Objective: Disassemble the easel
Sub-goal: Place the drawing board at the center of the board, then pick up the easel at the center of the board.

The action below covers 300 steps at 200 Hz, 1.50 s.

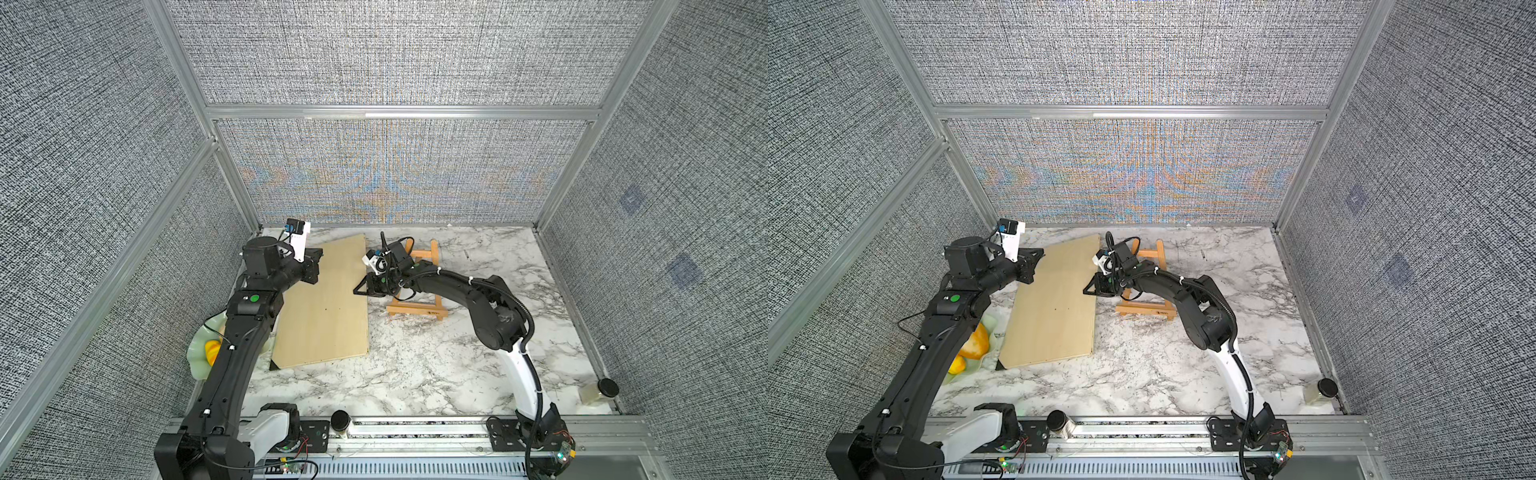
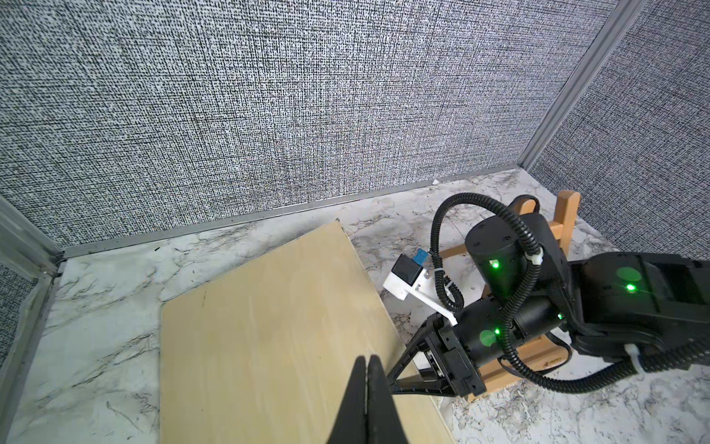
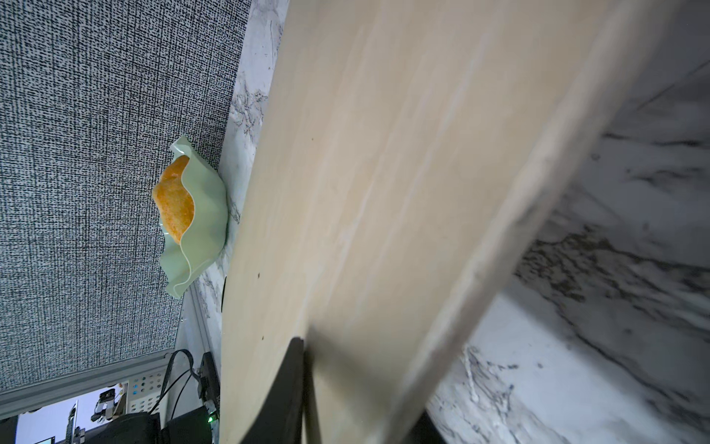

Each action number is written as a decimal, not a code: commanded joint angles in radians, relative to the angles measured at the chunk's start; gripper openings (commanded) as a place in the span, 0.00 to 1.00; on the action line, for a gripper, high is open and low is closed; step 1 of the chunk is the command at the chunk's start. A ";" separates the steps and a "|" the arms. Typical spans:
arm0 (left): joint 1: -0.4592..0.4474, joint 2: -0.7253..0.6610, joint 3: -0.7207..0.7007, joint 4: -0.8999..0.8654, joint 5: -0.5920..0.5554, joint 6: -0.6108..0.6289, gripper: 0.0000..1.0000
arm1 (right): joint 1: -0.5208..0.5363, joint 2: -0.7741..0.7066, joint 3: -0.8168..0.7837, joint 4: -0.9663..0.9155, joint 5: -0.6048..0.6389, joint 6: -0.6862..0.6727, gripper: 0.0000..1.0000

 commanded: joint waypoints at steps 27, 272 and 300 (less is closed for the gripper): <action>0.001 0.007 -0.006 0.039 0.016 -0.002 0.07 | -0.006 0.027 -0.030 -0.193 0.367 -0.239 0.18; 0.001 0.067 -0.074 0.131 0.069 -0.023 0.15 | 0.004 -0.544 -0.424 0.138 0.290 -0.422 0.42; -0.001 0.097 -0.071 0.151 0.121 -0.039 0.17 | -0.004 -0.699 -0.498 0.136 0.325 -0.466 0.42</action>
